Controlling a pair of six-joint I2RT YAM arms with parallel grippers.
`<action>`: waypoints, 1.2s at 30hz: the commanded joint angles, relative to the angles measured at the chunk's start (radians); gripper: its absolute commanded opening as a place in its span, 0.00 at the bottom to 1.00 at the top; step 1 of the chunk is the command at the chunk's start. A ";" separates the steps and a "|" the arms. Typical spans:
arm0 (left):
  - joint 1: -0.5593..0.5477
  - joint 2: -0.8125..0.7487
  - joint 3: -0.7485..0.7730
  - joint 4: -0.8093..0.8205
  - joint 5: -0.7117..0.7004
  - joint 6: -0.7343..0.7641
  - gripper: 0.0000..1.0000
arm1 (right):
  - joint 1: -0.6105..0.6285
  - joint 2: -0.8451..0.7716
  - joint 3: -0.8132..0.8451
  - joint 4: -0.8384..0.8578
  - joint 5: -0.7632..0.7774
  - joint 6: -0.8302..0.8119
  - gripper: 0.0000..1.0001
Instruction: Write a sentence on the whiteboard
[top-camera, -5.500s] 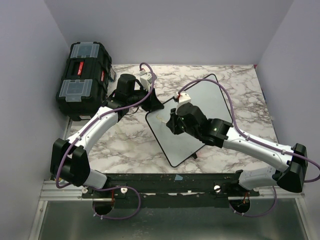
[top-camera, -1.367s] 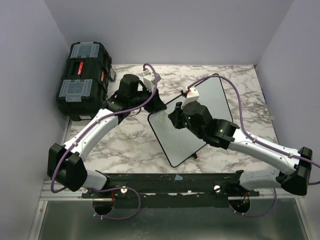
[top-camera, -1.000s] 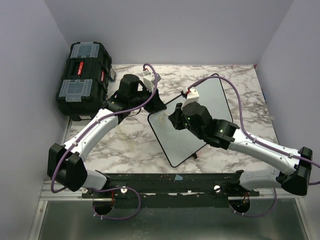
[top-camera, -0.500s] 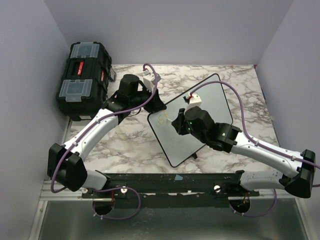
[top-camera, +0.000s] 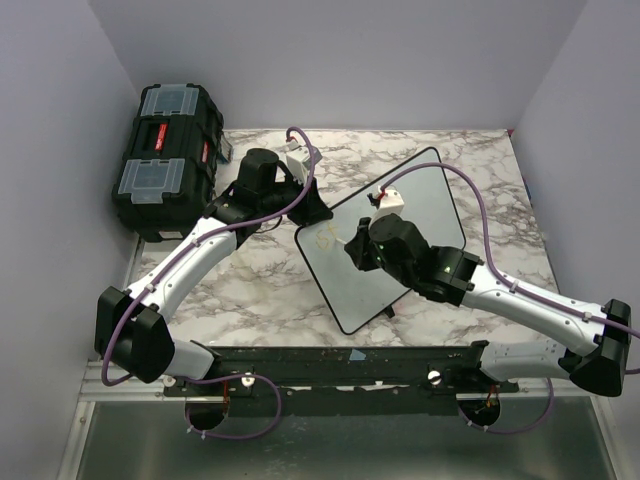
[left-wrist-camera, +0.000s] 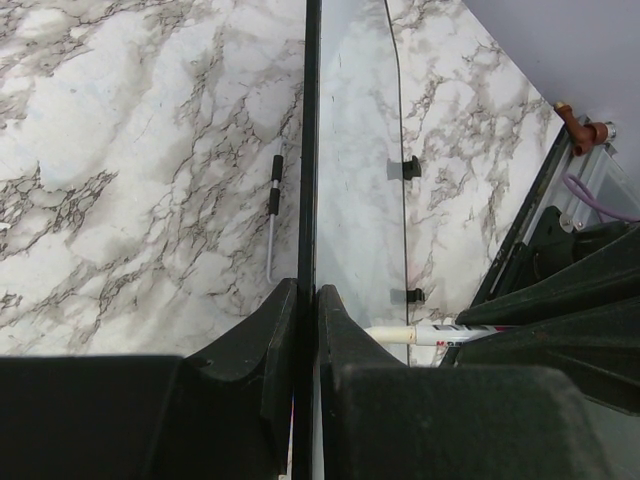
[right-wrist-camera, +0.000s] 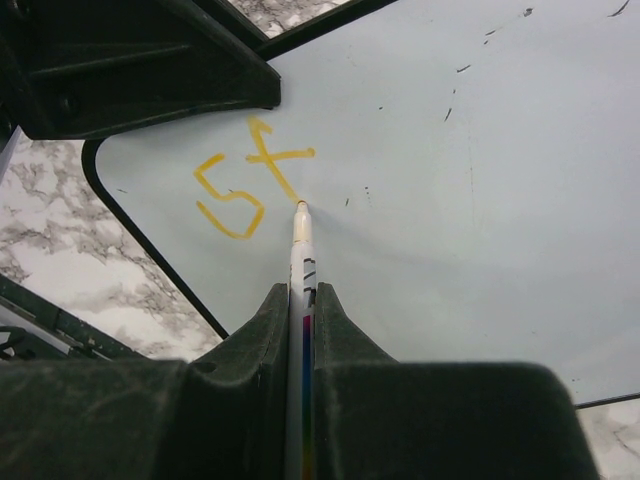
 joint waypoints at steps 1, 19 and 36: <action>-0.022 -0.024 0.034 0.024 0.045 0.019 0.00 | -0.002 0.036 0.009 -0.061 0.066 -0.006 0.01; -0.022 -0.016 0.039 0.024 0.042 0.025 0.00 | -0.002 -0.056 0.040 -0.019 0.160 -0.034 0.01; -0.022 -0.023 0.037 0.020 0.041 0.027 0.00 | -0.002 -0.033 0.029 0.034 0.139 -0.028 0.01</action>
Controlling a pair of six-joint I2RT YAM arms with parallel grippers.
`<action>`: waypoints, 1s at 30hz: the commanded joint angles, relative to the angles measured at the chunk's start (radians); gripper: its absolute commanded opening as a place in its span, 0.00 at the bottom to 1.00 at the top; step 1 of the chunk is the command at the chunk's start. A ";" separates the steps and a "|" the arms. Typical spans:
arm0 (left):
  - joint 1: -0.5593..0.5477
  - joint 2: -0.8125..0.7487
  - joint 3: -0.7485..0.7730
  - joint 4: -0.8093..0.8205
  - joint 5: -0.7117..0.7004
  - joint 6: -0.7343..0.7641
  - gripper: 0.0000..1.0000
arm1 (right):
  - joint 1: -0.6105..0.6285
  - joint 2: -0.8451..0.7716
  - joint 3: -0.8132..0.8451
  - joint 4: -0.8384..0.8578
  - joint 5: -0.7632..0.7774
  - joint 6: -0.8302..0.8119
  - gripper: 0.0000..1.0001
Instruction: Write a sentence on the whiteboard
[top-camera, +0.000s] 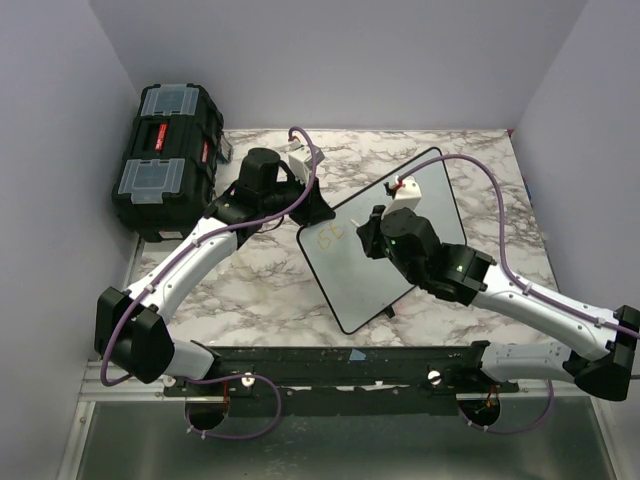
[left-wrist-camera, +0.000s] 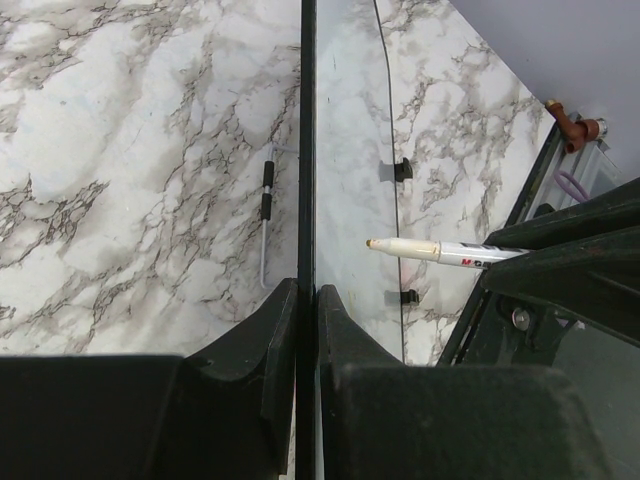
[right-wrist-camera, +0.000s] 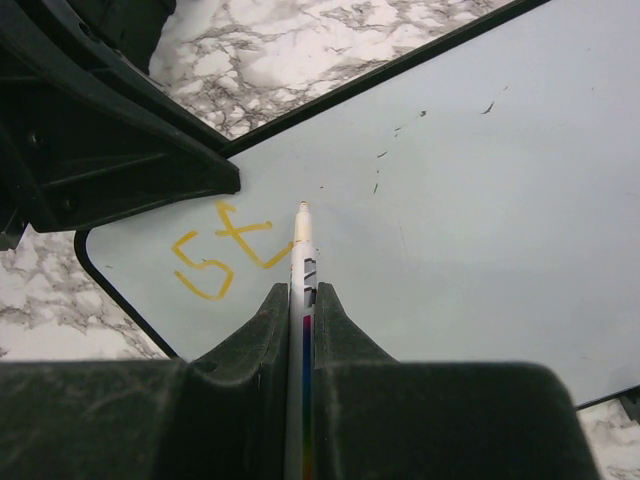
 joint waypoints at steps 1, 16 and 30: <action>-0.012 -0.023 0.028 0.017 0.036 0.020 0.00 | -0.001 0.017 -0.009 0.041 -0.016 -0.001 0.01; -0.012 -0.020 0.030 0.023 0.045 0.014 0.00 | -0.001 0.044 -0.039 0.056 -0.035 0.019 0.01; -0.012 -0.026 0.028 0.026 0.042 0.011 0.00 | -0.010 0.061 -0.032 0.017 0.039 0.034 0.01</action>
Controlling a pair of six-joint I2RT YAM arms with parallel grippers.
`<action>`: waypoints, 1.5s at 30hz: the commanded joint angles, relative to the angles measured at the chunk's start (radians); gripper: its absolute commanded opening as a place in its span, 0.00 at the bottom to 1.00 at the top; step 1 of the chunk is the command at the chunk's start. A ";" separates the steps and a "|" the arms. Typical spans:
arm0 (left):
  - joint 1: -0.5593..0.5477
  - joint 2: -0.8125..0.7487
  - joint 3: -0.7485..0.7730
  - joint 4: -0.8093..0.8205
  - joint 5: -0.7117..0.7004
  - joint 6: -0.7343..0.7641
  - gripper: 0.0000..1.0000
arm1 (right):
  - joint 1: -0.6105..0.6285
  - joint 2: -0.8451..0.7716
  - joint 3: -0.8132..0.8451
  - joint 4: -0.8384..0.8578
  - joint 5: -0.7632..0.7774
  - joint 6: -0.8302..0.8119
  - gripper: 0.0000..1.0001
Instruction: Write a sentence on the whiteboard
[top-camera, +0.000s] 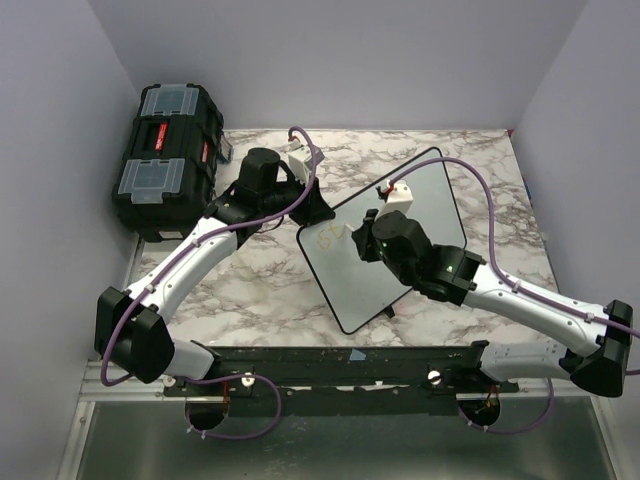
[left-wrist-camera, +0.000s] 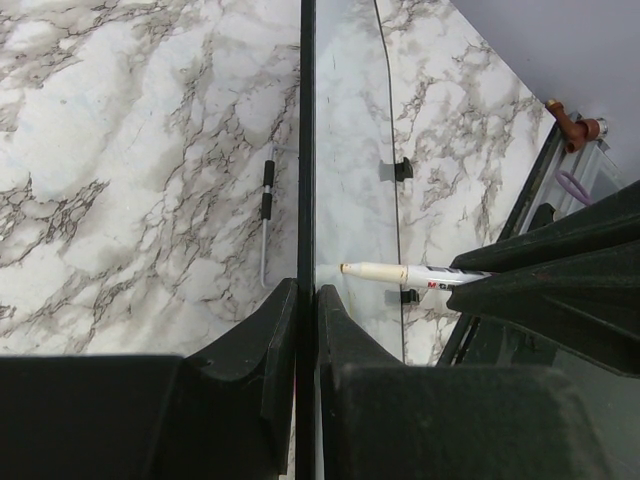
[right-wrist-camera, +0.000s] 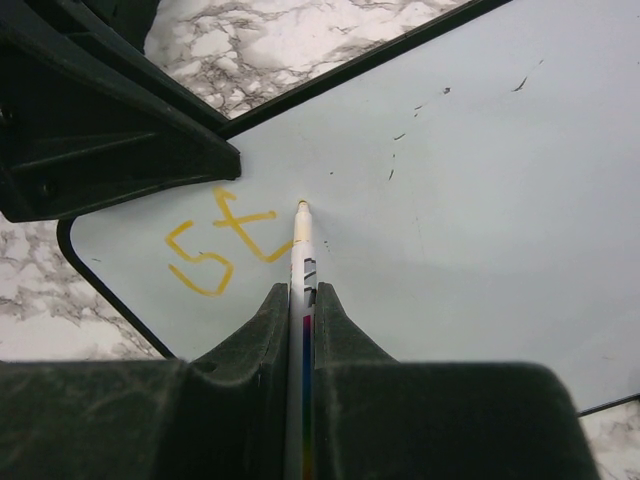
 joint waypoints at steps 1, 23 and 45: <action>-0.012 -0.028 0.027 0.028 0.038 0.012 0.00 | -0.011 0.027 0.002 -0.026 0.065 0.024 0.01; -0.012 -0.030 0.023 0.046 0.043 0.004 0.00 | -0.014 0.104 0.091 0.009 -0.011 -0.046 0.01; -0.013 -0.027 0.019 0.066 0.042 -0.011 0.00 | -0.012 0.023 -0.052 -0.032 -0.073 0.030 0.01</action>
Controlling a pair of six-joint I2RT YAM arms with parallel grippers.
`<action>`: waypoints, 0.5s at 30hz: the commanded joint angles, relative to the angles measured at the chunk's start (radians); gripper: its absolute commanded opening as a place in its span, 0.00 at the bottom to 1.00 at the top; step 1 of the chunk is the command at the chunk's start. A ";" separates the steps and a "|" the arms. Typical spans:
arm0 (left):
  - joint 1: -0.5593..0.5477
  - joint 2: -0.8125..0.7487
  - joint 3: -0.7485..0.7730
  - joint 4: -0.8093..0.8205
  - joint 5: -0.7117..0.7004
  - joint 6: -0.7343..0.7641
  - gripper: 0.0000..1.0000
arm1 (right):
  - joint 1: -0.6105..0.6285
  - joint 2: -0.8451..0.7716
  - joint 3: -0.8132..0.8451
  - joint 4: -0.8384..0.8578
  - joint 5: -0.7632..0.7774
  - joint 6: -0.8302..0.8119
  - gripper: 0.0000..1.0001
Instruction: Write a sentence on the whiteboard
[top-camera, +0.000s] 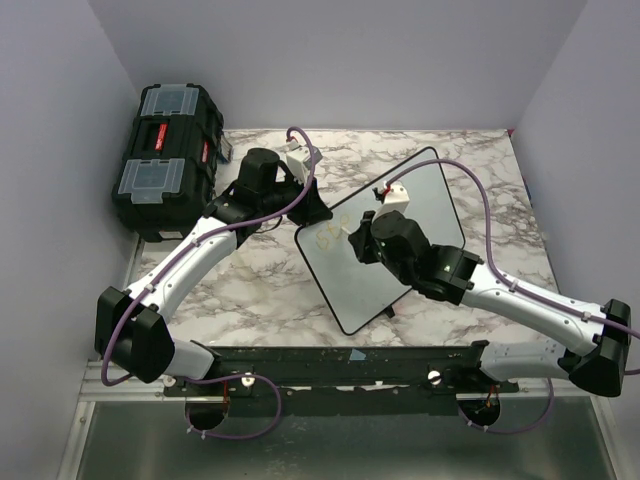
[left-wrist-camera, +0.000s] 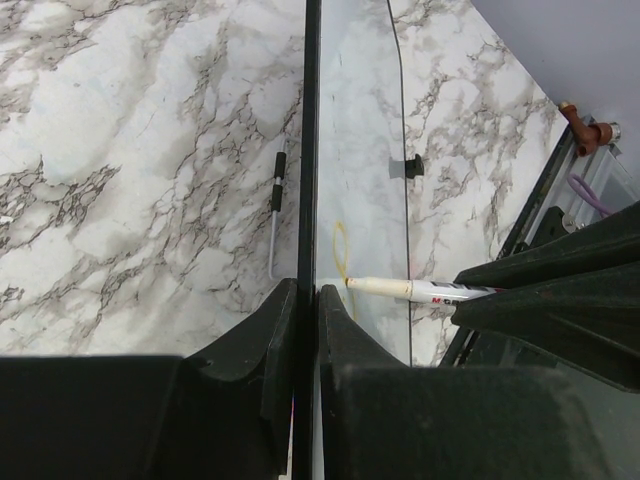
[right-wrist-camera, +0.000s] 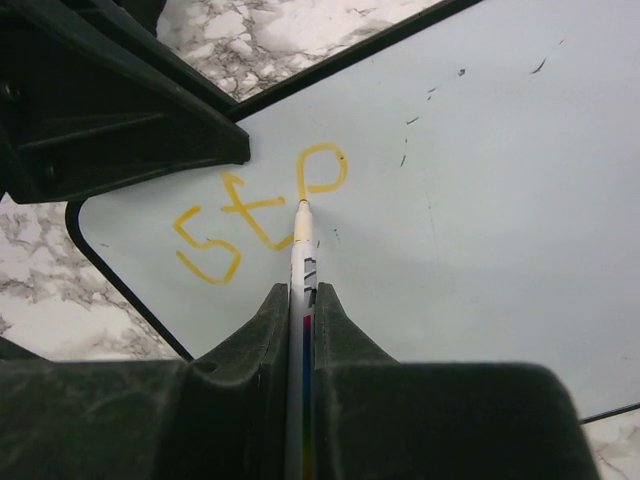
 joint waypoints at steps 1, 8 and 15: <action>-0.019 -0.028 0.019 0.085 0.063 -0.004 0.00 | -0.003 0.003 -0.049 -0.051 -0.013 0.030 0.01; -0.021 -0.028 0.019 0.085 0.063 -0.007 0.00 | -0.004 0.005 -0.051 -0.084 0.062 0.029 0.01; -0.020 -0.030 0.019 0.084 0.060 -0.007 0.00 | -0.004 0.010 -0.030 -0.105 0.116 0.011 0.01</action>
